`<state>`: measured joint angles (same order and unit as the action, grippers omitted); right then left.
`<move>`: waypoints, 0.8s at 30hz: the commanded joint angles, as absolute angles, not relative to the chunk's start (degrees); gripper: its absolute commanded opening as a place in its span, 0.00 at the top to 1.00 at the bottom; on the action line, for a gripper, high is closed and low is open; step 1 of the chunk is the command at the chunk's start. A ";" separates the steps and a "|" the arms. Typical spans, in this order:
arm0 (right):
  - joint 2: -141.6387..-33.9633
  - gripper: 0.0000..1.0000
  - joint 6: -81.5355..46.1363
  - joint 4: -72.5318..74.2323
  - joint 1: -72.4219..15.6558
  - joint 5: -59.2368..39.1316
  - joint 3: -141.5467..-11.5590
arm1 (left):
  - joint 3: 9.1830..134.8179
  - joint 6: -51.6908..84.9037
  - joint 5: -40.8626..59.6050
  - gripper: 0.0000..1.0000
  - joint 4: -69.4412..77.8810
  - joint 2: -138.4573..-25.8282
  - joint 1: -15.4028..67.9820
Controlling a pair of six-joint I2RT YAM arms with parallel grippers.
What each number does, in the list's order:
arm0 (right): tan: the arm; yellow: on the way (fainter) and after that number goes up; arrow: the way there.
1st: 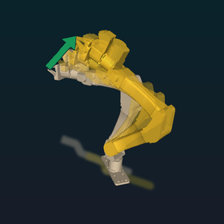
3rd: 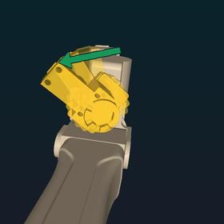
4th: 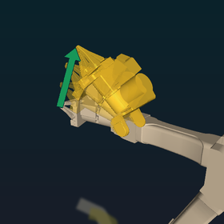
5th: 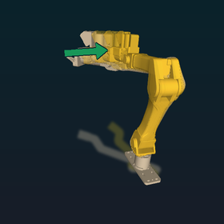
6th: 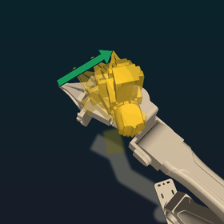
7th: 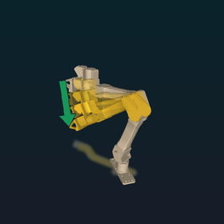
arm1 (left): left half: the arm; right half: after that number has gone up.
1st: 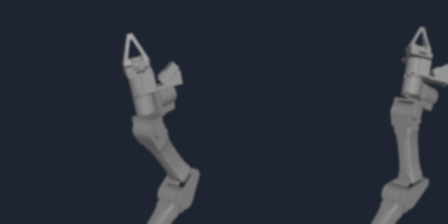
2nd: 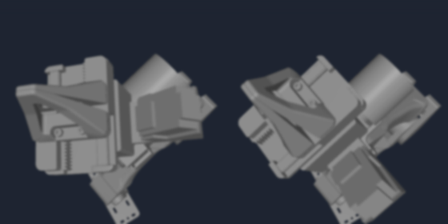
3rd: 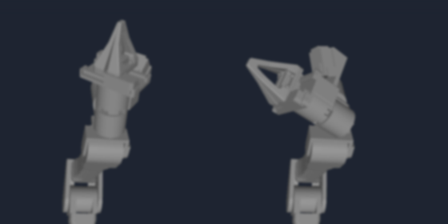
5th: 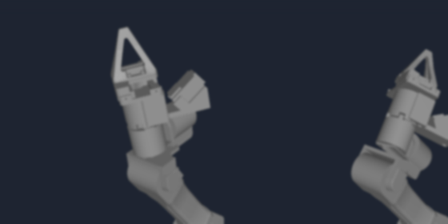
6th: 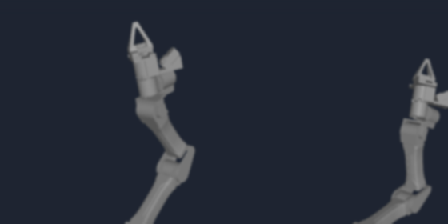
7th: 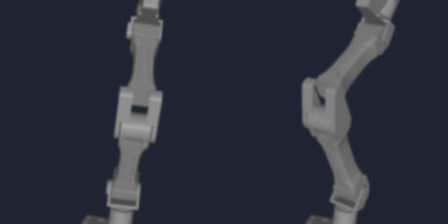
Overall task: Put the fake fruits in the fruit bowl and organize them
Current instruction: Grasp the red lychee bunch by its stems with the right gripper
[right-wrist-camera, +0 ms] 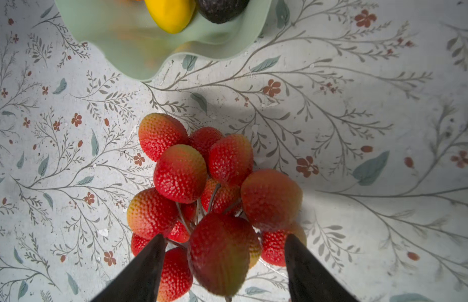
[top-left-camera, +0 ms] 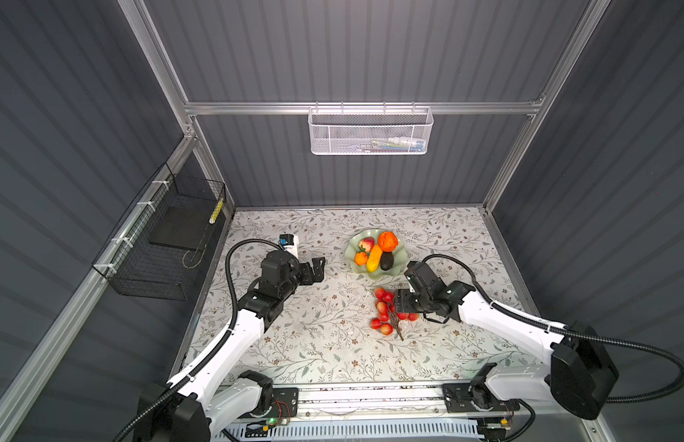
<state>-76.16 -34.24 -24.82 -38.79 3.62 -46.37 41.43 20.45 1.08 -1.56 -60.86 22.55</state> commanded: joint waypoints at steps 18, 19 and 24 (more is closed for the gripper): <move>-76.53 0.72 -37.50 -19.41 -39.65 3.62 -45.33 | 42.68 18.41 7.28 0.00 0.40 -60.33 22.50; -76.09 0.74 -37.49 -19.72 -39.73 3.73 -45.50 | 42.69 18.37 7.22 0.00 0.44 -60.38 22.45; -72.17 0.78 -36.29 -24.00 -41.18 5.28 -49.15 | 42.65 18.27 7.29 0.00 0.34 -60.07 22.46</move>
